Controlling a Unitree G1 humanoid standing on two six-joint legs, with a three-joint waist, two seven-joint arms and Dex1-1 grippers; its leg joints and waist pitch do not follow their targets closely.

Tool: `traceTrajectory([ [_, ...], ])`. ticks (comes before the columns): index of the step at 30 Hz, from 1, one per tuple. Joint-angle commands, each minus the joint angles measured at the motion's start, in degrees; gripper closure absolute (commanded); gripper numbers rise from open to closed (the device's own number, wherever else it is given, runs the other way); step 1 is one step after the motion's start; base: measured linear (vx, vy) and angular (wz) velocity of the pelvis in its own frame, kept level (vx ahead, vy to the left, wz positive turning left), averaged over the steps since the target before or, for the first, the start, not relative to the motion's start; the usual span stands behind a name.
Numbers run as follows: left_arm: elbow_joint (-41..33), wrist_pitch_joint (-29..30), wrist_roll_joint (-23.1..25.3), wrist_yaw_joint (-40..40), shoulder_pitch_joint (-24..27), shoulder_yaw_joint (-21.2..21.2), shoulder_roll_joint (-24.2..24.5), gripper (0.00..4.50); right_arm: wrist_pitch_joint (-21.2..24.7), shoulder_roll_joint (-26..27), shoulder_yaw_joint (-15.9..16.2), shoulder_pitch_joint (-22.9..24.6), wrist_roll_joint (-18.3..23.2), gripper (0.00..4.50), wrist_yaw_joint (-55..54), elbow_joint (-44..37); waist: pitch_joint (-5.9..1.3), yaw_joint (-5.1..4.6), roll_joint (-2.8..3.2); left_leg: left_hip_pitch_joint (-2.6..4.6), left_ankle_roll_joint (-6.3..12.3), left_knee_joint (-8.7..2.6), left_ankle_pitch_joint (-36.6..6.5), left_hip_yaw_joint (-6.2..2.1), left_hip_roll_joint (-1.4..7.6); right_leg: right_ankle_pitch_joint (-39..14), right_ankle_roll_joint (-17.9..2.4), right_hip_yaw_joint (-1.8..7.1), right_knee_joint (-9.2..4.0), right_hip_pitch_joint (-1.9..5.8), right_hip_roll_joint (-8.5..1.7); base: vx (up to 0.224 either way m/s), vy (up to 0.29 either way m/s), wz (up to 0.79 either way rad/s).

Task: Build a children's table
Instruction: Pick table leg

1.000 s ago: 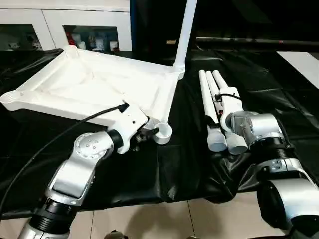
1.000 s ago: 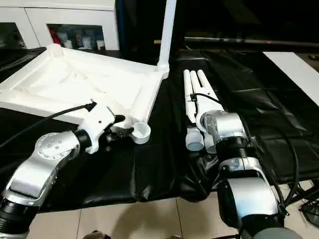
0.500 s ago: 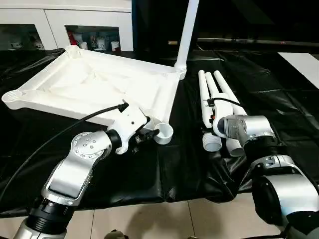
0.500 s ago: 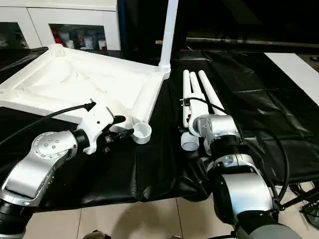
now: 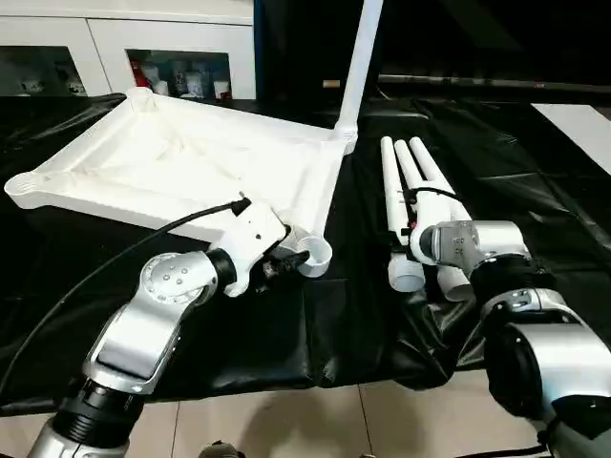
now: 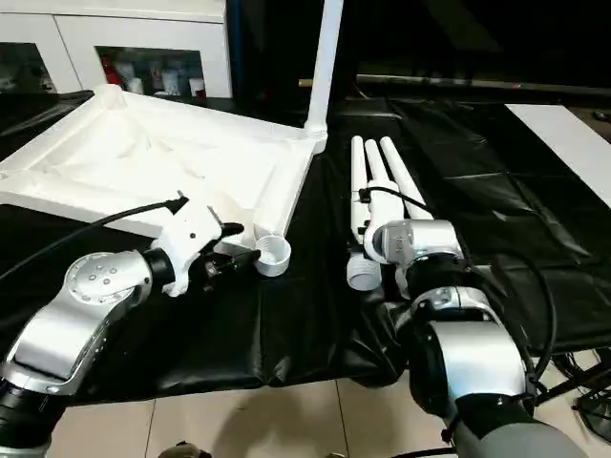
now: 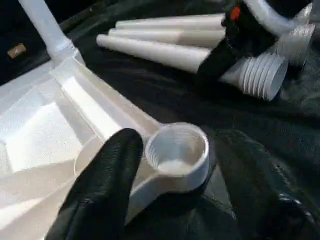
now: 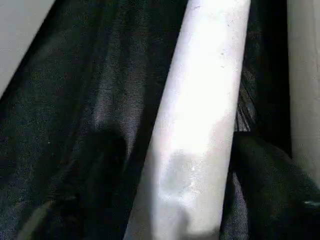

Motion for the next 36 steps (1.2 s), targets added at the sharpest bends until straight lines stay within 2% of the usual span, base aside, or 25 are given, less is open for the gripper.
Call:
traceTrajectory([
  [1,-0.51,0.51,-1.80,0.13,-0.18,1.22,-0.91,1.38,0.55,-0.22,-0.98,0.31,0.89,1.31,-1.24,2.25,-4.28,0.10,0.54,0.51,-2.41,-3.50,-8.67,0.25,0.73,-4.60,-11.69,2.39,-3.45,3.07,-3.10,0.000,0.000,0.00],
  [2,-0.39,0.61,-1.83,0.65,-0.15,1.49,-1.18,1.31,0.29,-0.24,-1.40,0.22,1.11,1.41,-1.63,2.66,-4.31,0.09,0.49,0.48,-2.48,-3.47,-8.64,0.26,0.72,-4.28,-11.71,2.42,-3.42,3.10,-3.09,0.000,0.000,0.00],
  [4,0.12,6.04,2.12,2.54,-1.27,-0.47,0.34,1.24,-0.21,-0.31,-1.89,0.22,1.29,1.48,-2.32,3.03,-4.33,0.05,0.44,0.59,-2.44,-3.48,-9.02,0.23,0.75,-4.50,-11.26,2.35,-3.38,3.00,-2.95,0.000,0.000,0.00],
  [5,0.12,6.04,2.12,2.54,-1.27,-0.47,0.34,0.99,-0.21,-0.31,-1.89,0.22,1.29,1.68,-2.32,3.03,-4.30,0.00,0.40,0.62,-2.34,-3.48,-9.42,0.22,0.73,-5.21,-10.76,2.35,-3.47,2.97,-2.95,0.000,0.000,0.00],
  [6,0.45,6.82,3.04,3.42,-1.55,-0.57,0.54,0.99,-0.40,-0.36,-2.28,0.10,1.49,1.68,-2.65,3.51,-4.33,0.03,0.37,0.55,-2.34,-3.50,-9.19,0.18,0.71,-5.77,-10.57,2.32,-3.56,3.07,-3.03,0.000,0.000,0.00],
  [10,1.92,2.18,2.72,6.26,-1.15,1.34,-1.17,0.61,-1.19,-0.42,-3.67,0.29,2.13,2.06,-4.12,4.18,-4.36,0.09,0.47,0.55,-2.62,-3.47,-9.63,0.15,0.70,-5.40,-10.84,2.28,-3.66,3.03,-3.00,0.000,0.000,0.00],
  [16,0.56,6.15,1.85,4.50,-0.58,0.03,-0.46,0.17,-1.62,-0.57,-4.70,0.29,2.99,2.39,-5.34,4.69,-4.29,0.08,0.58,0.71,-2.96,-3.53,-11.38,0.09,0.75,-7.44,-10.50,2.20,-3.78,2.78,-3.00,0.000,0.000,0.00],
  [17,1.26,5.56,3.44,5.64,-0.99,-0.55,-0.36,0.17,-2.06,-0.75,-4.90,0.31,3.03,2.39,-5.36,4.39,-4.31,0.12,0.84,0.72,-3.05,-3.53,-11.44,0.03,0.75,-7.33,-10.47,2.19,-3.75,2.79,-2.99,0.000,0.000,0.00],
  [18,1.79,4.22,3.44,5.91,-1.17,-0.34,-0.59,0.03,-2.30,-0.80,-4.95,0.36,3.08,2.48,-5.21,3.99,-4.32,0.06,0.67,0.67,-3.05,-3.53,-11.46,0.04,0.72,-7.17,-10.39,2.19,-3.77,2.84,-2.99,0.000,0.000,0.00],
  [21,3.77,1.95,2.67,6.48,-2.13,0.87,-1.53,0.00,-3.75,-0.69,-5.64,0.78,3.96,2.51,-4.56,2.15,-4.36,0.13,0.68,0.65,-2.93,-3.51,-11.56,0.04,0.68,-7.17,-10.28,2.21,-3.86,2.87,-3.05,0.000,0.000,0.00],
  [23,4.98,0.88,2.44,7.41,-3.04,1.69,-2.23,0.00,-6.30,-0.24,-6.56,1.82,4.77,2.55,-5.27,-0.78,-4.39,0.23,0.56,0.58,-2.74,-3.46,-10.74,0.12,0.65,-5.92,-10.29,2.25,-3.83,2.89,-3.00,0.000,0.000,0.00],
  [24,5.11,0.75,2.28,7.59,-3.22,1.92,-2.42,0.00,-7.06,-0.07,-6.86,2.17,5.05,2.55,-5.55,-1.68,-4.62,0.26,0.51,0.54,-2.57,-3.38,-9.55,0.05,0.69,-4.39,-10.49,2.23,-3.49,3.08,-3.03,0.000,0.000,0.00],
  [26,5.53,0.32,1.09,8.95,-4.12,3.52,-4.06,0.00,-12.83,1.19,-8.93,4.64,6.94,2.56,-6.00,-7.31,-4.72,0.34,0.45,0.41,-2.11,-3.29,-8.03,0.09,0.74,-1.89,-10.67,2.27,-3.32,3.24,-3.13,0.000,0.000,0.00],
  [27,5.70,0.43,-0.65,9.80,-5.01,5.27,-5.88,0.00,-19.30,2.71,-10.10,7.44,9.01,2.57,-3.03,-13.78,-4.78,0.40,0.51,0.33,-1.57,-3.19,-7.03,0.20,0.67,-0.06,-11.07,2.31,-3.13,3.27,-3.08,0.000,0.000,0.00],
  [28,5.86,0.87,-1.47,10.77,-5.60,6.41,-7.02,0.00,-21.70,3.37,-10.36,8.75,9.74,2.57,-1.74,-16.75,-4.79,0.50,0.58,0.20,-0.90,-3.10,-6.56,0.26,0.69,1.27,-11.08,2.38,-3.16,3.39,-3.17,0.000,0.000,0.00],
  [30,6.12,2.54,-3.69,12.46,-6.94,8.90,-9.50,0.00,-23.79,4.25,-10.88,10.49,10.83,2.58,-0.66,-20.82,-4.83,0.41,0.46,0.26,0.09,-3.14,-5.69,0.23,0.64,2.21,-11.67,2.25,-3.11,3.38,-2.86,0.000,0.000,0.00],
  [31,6.36,4.88,-7.33,14.45,-9.09,12.43,-12.96,0.00,-25.56,5.39,-11.56,12.67,12.65,2.59,1.05,-26.10,-4.70,0.38,0.33,0.24,0.18,-3.11,-5.77,0.37,0.64,2.21,-11.83,2.37,-3.16,3.41,-2.89,0.000,0.000,0.00],
  [33,6.46,6.79,-9.47,15.01,-10.46,14.12,-14.61,0.00,-26.38,6.11,-12.31,13.70,14.03,2.59,2.02,-28.71,-4.68,0.42,0.37,0.36,0.48,-3.12,-6.62,0.34,0.67,1.50,-12.06,2.39,-3.20,3.41,-2.89,0.000,0.000,0.00],
  [34,7.38,8.81,-13.11,14.37,-13.30,15.67,-16.44,0.00,-26.88,7.50,-13.08,16.27,18.27,2.59,7.16,-35.16,-4.46,0.57,0.44,0.34,1.15,-3.23,-7.97,0.39,0.41,-1.07,-11.47,2.31,-3.70,3.39,-2.73,0.000,0.000,0.00],
  [36,8.31,11.34,-15.59,12.59,-15.56,15.93,-17.23,0.00,-25.21,8.00,-11.96,19.19,22.17,2.59,13.14,-41.43,-4.56,0.88,0.63,0.43,1.84,-3.31,-8.31,0.12,0.69,-1.75,-10.89,2.27,-3.82,3.39,-2.87,0.000,0.000,0.00],
])
